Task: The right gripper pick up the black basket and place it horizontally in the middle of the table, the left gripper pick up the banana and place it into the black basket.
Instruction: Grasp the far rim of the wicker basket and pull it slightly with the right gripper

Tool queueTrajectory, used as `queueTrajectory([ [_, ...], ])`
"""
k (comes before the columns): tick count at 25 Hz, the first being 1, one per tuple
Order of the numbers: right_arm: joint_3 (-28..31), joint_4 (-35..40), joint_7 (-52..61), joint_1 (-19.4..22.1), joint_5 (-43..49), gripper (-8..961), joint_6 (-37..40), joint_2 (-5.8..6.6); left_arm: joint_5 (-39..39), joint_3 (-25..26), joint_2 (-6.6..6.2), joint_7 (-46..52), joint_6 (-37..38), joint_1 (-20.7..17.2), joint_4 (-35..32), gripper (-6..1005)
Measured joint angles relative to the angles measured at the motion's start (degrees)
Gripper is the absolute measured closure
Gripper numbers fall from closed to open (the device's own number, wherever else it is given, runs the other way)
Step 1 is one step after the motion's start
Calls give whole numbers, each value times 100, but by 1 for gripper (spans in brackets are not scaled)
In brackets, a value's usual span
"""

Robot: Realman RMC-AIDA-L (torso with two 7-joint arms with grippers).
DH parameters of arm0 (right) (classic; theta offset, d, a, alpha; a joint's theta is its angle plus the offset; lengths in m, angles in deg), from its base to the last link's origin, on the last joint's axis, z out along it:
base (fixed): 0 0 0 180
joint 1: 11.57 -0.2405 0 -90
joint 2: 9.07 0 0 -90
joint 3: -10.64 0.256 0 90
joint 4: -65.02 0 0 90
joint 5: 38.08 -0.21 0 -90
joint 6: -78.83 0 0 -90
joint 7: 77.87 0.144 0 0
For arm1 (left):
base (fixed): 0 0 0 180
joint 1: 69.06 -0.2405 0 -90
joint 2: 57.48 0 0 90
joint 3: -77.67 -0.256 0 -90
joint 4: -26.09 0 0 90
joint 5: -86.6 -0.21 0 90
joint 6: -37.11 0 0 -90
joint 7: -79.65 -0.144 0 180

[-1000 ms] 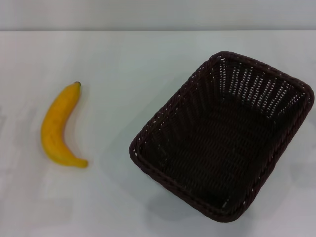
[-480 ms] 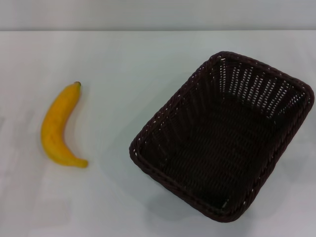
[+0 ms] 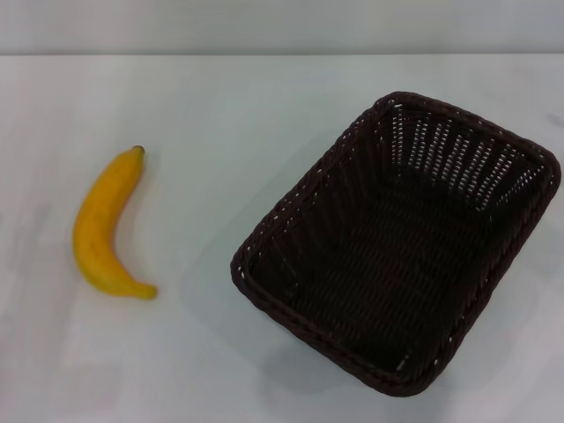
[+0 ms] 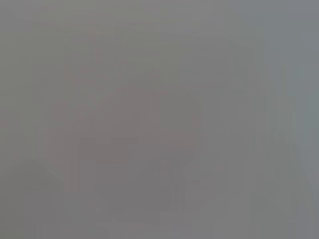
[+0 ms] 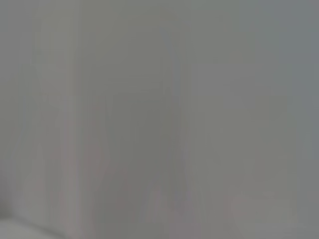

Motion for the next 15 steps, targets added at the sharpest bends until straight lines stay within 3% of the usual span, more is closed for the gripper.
queueTrajectory([
  [4, -145, 1613, 1833, -308, 1319, 154, -348, 8, 0, 0, -8, 0, -5, -15, -3, 124],
  [7, -293, 2420, 3044, -779, 2279, 155, -754, 35, 1, 0, -10, 0, -17, -44, -33, 124],
  [9, -434, 2660, 3640, -1178, 2821, 155, -1032, 86, 0, 3, -10, 0, -24, -55, -49, 124],
  [10, -693, 2694, 4222, -1649, 3417, 155, -1350, 206, 0, 3, -10, 0, -24, -55, -49, 124],
  [11, -693, 2694, 4222, -1649, 3417, 155, -1350, 206, 3, 7, -10, 0, -31, -49, -53, 124],
  [15, -1114, 2406, 4976, -2428, 4437, 156, -1749, 370, 6, 3, -17, 0, -37, 37, -74, 124],
])
